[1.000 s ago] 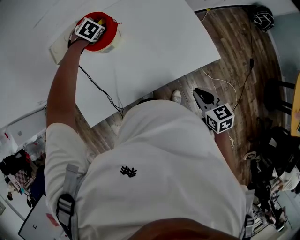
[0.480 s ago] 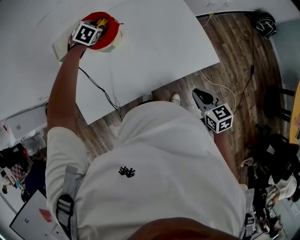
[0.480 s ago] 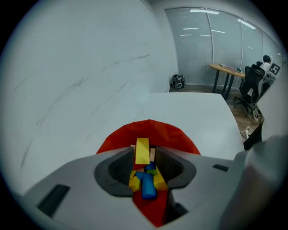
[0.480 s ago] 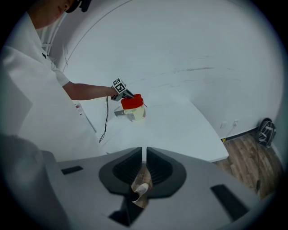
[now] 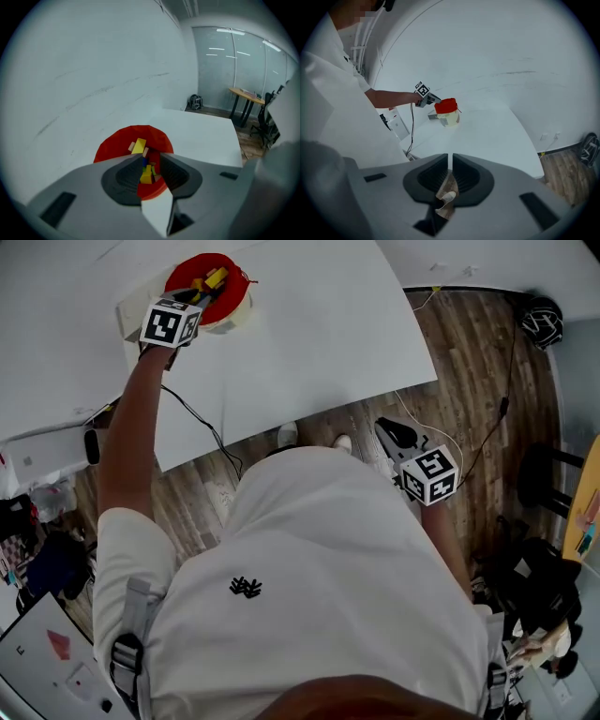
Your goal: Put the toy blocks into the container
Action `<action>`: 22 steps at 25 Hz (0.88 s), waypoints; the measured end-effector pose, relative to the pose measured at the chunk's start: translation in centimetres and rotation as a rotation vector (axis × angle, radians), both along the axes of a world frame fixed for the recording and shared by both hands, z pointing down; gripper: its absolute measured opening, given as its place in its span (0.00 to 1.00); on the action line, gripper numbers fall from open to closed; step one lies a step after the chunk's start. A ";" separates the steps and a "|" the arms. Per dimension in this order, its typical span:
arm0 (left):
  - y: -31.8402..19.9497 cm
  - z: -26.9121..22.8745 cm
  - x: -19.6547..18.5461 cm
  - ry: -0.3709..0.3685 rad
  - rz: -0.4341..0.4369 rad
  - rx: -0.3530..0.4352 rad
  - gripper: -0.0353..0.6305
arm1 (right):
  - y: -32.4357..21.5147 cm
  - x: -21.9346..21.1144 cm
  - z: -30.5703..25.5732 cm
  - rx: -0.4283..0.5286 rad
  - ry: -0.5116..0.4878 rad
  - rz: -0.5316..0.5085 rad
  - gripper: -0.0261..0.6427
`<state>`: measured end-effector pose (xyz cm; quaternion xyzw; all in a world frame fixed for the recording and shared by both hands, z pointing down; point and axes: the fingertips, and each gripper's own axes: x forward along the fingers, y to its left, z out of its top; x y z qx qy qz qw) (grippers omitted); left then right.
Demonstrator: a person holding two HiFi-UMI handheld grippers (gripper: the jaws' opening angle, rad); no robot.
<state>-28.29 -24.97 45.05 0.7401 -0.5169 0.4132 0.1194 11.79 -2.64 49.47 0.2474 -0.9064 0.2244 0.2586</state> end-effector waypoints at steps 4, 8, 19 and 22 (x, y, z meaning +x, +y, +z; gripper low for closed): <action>3.1 -0.6 0.9 0.043 -0.051 0.030 0.20 | -0.6 0.0 0.1 0.008 -0.018 -0.048 0.09; 6.9 -0.9 3.3 0.067 -0.067 0.074 0.13 | -1.0 -0.2 -0.1 0.020 -0.041 -0.101 0.09; 18.7 1.1 16.0 0.448 -0.132 0.139 0.06 | -0.6 0.9 0.0 0.057 -0.087 -0.209 0.07; 20.9 2.3 20.3 0.548 -0.147 0.121 0.06 | -0.1 1.6 0.1 0.066 -0.092 -0.208 0.06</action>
